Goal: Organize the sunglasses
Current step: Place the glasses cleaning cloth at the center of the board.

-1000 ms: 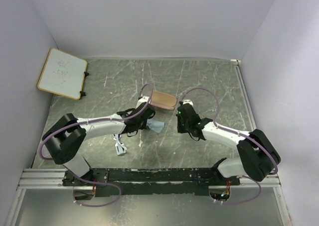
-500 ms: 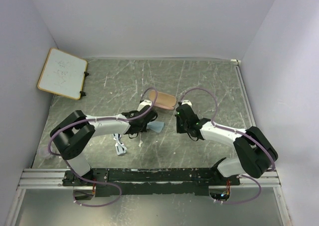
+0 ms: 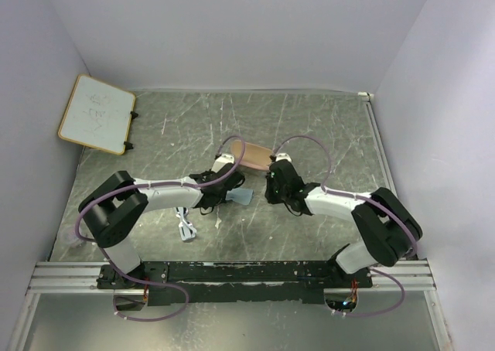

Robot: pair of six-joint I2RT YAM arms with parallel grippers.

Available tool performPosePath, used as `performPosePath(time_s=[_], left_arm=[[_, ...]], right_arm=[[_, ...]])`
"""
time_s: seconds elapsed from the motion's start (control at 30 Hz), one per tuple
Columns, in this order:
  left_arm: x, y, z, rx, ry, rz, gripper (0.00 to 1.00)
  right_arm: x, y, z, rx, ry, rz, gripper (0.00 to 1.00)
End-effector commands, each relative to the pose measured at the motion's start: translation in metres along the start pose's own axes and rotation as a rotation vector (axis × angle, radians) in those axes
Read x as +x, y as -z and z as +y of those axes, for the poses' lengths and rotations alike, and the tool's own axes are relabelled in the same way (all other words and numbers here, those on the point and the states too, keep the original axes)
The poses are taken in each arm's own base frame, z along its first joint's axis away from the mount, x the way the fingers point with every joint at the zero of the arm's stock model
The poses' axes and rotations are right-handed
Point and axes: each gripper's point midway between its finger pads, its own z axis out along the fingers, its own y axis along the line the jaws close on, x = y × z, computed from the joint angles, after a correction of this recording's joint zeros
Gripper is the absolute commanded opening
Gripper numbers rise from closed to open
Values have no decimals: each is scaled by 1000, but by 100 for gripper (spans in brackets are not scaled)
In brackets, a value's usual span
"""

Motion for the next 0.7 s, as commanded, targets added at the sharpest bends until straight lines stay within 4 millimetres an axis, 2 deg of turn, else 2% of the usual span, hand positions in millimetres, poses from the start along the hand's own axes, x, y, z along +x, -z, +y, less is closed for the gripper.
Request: performPosePath(time_s=[0.0,0.1,0.3,0.43,0.67], left_arm=[[-26,7,0,-1,45,-66,34],[-34,6,3,13,62,-77,39],[-48,7,11,15,88,-104,39],[-50,1,16,49,135,-94,39],[-40,-8,9,77,133,-64,39]], right_arm=[[-22,-8,23,-85,-5,-57,11],[-23,-16,28,-97,1,-47,12],[-31,-20,41,-152,-5,-55,12],[-29,-24,45,-170,-11,-43,13],[-27,-29,58,-231,-30,-24,13]])
